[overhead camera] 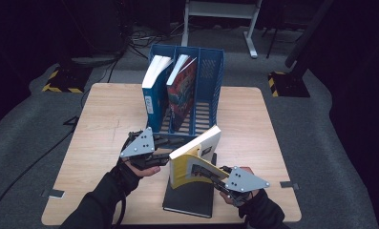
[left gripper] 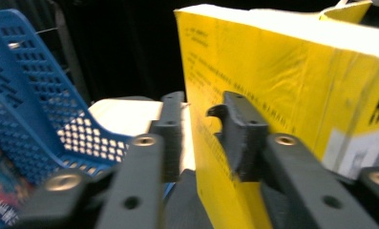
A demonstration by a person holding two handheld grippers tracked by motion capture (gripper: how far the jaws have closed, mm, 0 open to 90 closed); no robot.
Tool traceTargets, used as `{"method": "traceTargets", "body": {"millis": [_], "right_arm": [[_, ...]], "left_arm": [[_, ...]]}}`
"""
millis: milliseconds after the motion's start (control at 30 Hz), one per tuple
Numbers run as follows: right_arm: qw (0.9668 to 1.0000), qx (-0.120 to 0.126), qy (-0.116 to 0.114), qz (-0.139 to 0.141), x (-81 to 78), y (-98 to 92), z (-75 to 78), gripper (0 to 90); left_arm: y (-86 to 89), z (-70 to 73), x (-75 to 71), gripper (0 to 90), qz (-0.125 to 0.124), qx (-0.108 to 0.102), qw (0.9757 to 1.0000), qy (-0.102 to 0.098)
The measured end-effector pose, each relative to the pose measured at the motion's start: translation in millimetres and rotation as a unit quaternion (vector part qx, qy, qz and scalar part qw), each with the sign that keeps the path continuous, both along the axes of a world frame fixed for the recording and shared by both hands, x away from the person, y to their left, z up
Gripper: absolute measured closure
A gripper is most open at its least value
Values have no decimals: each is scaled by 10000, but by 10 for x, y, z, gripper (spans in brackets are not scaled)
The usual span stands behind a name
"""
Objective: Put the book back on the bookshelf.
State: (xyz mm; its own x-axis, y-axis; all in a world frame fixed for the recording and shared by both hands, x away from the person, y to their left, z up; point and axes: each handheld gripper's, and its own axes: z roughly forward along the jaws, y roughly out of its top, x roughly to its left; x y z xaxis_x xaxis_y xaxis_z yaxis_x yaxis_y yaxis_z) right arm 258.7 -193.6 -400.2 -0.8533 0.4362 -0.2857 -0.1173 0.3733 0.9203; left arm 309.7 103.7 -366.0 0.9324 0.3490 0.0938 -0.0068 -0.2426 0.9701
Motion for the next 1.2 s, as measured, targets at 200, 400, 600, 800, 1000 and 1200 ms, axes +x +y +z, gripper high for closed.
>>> {"method": "traceTargets", "body": {"millis": [200, 400, 600, 800, 1000, 1200], "right_arm": [[10000, 23, 33, 38, -10, -65, 14, 863], [10000, -1, 39, 61, -24, -80, 13, 864], [9999, -23, 70, 107, -46, -97, 9, 878], [9999, -50, 51, 128, -57, -100, 6, 881], [9999, -76, 48, 126, -68, -98, 7, 880], [9999, -119, 29, 114, -81, -102, 7, 875]], "left_arm": [[124, -98, -79, 588, 114, 202, 9997, 84], [221, -244, -204, 524, 334, 554, 9978, 125], [289, -321, -275, 474, 384, 687, 9965, 270], [313, -375, -368, 377, 330, 1011, 9937, 357], [183, -421, -406, 333, 145, 992, 9935, 545], [-30, -446, -365, 355, 73, 893, 9939, 643]]}}
